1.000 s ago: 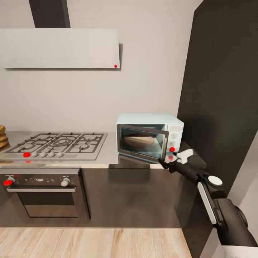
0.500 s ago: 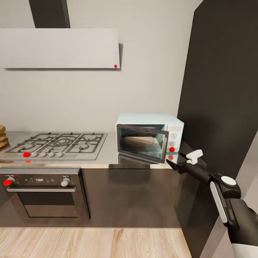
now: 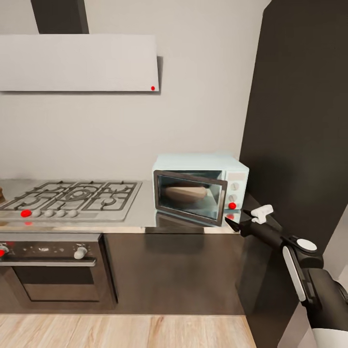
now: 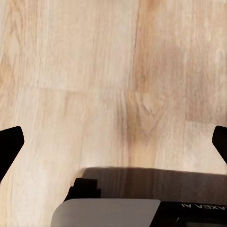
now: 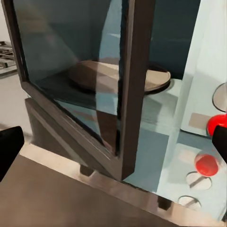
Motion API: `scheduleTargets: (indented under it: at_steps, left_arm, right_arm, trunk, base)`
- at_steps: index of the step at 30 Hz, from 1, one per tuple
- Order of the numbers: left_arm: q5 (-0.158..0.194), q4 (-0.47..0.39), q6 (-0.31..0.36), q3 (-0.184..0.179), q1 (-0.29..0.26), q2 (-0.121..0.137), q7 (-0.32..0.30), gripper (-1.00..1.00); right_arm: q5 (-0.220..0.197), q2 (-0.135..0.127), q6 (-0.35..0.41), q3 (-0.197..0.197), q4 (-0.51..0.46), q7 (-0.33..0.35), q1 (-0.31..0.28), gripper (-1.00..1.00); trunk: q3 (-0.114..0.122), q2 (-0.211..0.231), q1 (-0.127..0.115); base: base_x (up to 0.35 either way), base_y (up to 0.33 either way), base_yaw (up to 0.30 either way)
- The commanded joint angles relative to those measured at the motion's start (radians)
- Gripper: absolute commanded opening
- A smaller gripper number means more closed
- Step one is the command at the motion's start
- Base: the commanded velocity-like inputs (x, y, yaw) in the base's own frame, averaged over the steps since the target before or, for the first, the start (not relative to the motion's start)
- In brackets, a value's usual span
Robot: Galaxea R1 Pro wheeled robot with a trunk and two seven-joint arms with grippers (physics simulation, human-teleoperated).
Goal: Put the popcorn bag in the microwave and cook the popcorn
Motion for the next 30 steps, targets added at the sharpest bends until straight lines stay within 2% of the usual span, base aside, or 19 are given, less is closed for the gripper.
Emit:
scheduleTargets:
  at_steps: [1,19,27,30]
  left_arm:
    - [0.001,0.001,-0.003,0.005,-0.001,-0.001,0.000,1.00]
    - [-0.006,0.001,-0.003,0.003,-0.001,-0.001,0.000,1.00]
    - [0.006,0.001,-0.003,0.007,-0.001,-0.001,0.000,1.00]
    - [0.004,0.001,-0.003,0.005,-0.001,-0.001,0.000,1.00]
  right_arm:
    - [-0.001,0.000,0.007,-0.001,-0.001,0.004,-0.001,1.00]
    - [0.000,-0.002,-0.003,0.001,-0.003,0.005,0.001,1.00]
    - [0.000,-0.001,-0.002,0.001,-0.002,0.007,0.001,1.00]
    - [0.000,-0.002,-0.002,0.001,-0.002,0.007,0.001,1.00]
  trunk:
    - [-0.001,0.000,0.000]
    - [-0.001,0.000,0.000]
    - [-0.001,0.000,0.000]
    - [-0.001,0.000,0.000]
  base:
    - [0.083,0.000,0.000]
    - [0.063,-0.056,0.000]
    - [0.264,-0.001,0.000]
    - [0.066,0.000,0.000]
